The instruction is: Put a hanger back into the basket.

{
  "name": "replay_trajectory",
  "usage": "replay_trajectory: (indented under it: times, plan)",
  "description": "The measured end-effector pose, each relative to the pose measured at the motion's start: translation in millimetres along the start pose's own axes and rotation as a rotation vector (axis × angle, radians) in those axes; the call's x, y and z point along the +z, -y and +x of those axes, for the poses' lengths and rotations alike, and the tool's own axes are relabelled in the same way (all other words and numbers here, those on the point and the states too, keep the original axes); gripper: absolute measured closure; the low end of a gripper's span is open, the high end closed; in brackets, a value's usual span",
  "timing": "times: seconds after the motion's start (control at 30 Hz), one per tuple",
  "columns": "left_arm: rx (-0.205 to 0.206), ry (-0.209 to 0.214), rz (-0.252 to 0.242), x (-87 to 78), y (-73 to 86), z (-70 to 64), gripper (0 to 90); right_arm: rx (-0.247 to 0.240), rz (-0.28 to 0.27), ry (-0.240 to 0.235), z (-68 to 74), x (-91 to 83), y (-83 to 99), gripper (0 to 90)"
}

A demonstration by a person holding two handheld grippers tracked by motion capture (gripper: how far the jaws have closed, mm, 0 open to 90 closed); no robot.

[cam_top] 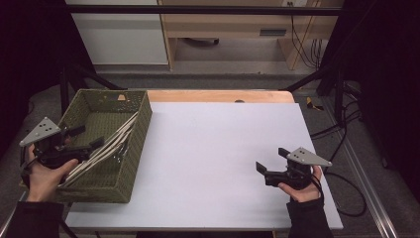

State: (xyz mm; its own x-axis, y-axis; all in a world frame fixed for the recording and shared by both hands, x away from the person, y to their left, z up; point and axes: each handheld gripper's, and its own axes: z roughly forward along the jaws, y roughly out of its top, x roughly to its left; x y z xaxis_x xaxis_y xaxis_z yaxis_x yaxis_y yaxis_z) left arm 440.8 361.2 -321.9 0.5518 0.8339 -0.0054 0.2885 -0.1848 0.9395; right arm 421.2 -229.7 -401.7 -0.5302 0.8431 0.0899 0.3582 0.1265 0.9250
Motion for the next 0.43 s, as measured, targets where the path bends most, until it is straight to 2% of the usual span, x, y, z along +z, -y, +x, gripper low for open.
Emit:
replay_trajectory:
  times: [0.1,0.17,0.27,0.37,0.43]
  plan:
    - [0.003,0.032,-0.022,5.1,0.2,-17.9,9.1,-0.005,-0.007,-0.011,-0.3,-2.2,-1.1,5.0]
    - [0.012,0.060,-0.031,9.5,2.1,-29.9,8.5,-0.004,-0.008,-0.012,-0.4,-2.7,-1.2,5.0]
    - [0.034,0.078,-0.045,18.2,6.2,-47.3,7.7,-0.007,-0.013,-0.019,-1.0,-3.5,-1.4,5.1]
    - [0.013,0.115,-0.066,25.9,11.6,-59.2,6.9,-0.001,-0.014,-0.023,-0.6,-4.4,-1.5,5.1]
    - [0.011,0.122,-0.075,30.2,15.2,-64.2,7.0,-0.001,-0.016,-0.031,-0.8,-5.0,-1.8,5.2]
